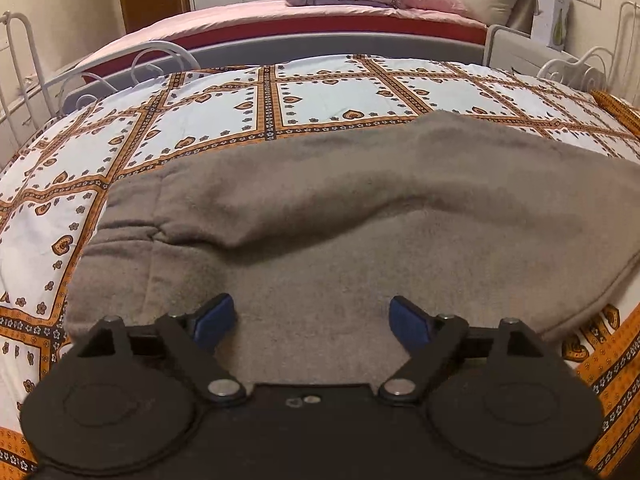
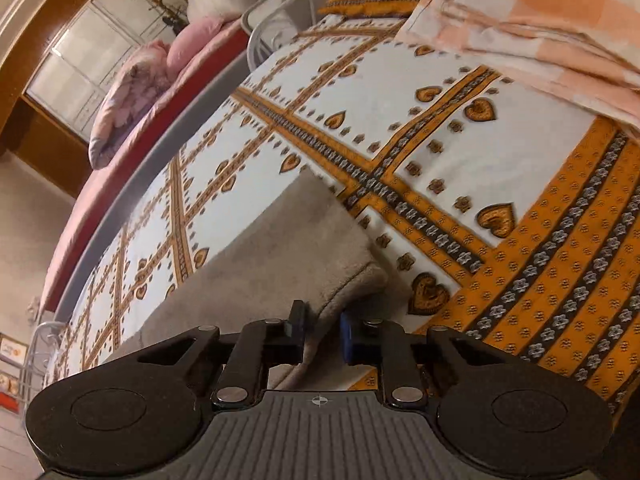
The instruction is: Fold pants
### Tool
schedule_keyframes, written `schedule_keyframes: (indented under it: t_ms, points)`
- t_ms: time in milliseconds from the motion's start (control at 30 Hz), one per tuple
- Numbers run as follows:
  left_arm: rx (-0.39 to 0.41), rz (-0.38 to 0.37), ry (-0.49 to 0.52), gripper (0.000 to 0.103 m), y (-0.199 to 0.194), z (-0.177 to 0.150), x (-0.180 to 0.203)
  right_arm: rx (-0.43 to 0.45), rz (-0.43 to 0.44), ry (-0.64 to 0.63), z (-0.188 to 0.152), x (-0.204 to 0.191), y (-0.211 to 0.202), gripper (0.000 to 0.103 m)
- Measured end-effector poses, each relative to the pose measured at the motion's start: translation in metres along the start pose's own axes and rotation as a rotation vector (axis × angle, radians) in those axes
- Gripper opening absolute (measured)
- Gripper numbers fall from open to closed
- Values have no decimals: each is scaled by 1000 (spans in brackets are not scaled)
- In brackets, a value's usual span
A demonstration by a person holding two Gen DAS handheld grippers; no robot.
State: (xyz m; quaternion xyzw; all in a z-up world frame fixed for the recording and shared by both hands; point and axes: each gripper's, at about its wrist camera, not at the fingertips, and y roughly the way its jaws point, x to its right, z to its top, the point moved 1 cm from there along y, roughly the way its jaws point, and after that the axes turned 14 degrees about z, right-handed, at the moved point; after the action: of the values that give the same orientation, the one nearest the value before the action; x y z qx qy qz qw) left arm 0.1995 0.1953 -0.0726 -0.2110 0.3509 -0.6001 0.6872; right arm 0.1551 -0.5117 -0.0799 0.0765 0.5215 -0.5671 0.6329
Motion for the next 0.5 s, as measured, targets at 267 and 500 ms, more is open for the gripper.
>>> schedule_keyframes:
  t_ms: [267, 500]
  points:
    - [7, -15, -3, 79, -2, -3, -2, 249, 162, -265, 3, -48, -38, 8]
    - [7, -14, -5, 79, -2, -3, -2, 95, 4, 28, 2, 10, -18, 25]
